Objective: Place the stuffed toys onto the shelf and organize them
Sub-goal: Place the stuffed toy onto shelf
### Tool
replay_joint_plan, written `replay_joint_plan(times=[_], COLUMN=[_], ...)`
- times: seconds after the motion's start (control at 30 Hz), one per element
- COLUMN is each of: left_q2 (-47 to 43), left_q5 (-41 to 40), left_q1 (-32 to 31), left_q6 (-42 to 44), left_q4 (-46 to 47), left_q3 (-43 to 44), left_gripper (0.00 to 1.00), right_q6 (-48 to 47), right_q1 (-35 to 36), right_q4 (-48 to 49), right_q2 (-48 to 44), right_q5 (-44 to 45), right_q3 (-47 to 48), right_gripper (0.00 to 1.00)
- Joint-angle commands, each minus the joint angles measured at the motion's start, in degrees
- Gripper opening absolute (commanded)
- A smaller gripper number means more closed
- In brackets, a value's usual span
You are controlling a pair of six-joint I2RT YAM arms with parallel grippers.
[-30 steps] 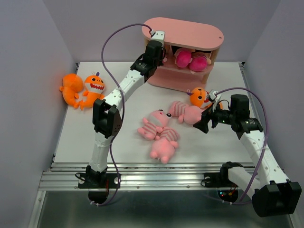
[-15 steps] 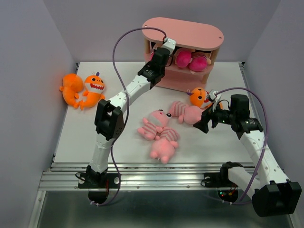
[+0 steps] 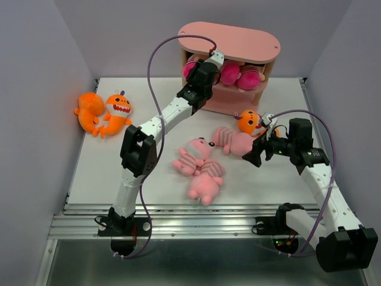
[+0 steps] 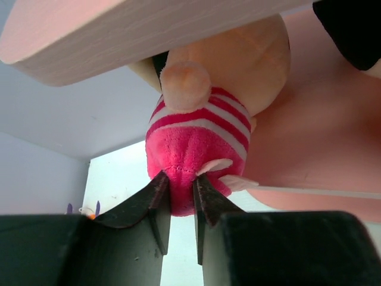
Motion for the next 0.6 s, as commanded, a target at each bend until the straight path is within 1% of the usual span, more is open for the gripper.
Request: replay_joint_plan(times=[0.0, 0.07, 0.23, 0.57], left_q2=[-3.2, -3.1, -2.3, -1.0], left_q5=[-3.5, -2.9, -1.7, -0.2], left_q1=[-0.6, -0.7, -1.5, -2.7], left_q6=[3.0, 3.1, 3.2, 2.8], left_q4=[4.8, 4.8, 4.8, 4.6], left_q3=[-0.4, -0.8, -1.4, -1.0], left_gripper=[0.32, 0.33, 0.41, 0.49], right_q6=[-0.7, -0.7, -0.7, -0.7], right_q1=[-0.4, -0.4, -0.4, -0.9], right_q4=[2.3, 2.3, 2.4, 2.4], right_q2=[-0.1, -0.2, -0.1, -0.2], right_q5=[0.1, 0.1, 0.3, 0.3], right_q3=[-0.3, -0.4, -0.4, -0.3], right_gripper=[1.00, 1.00, 1.00, 1.00])
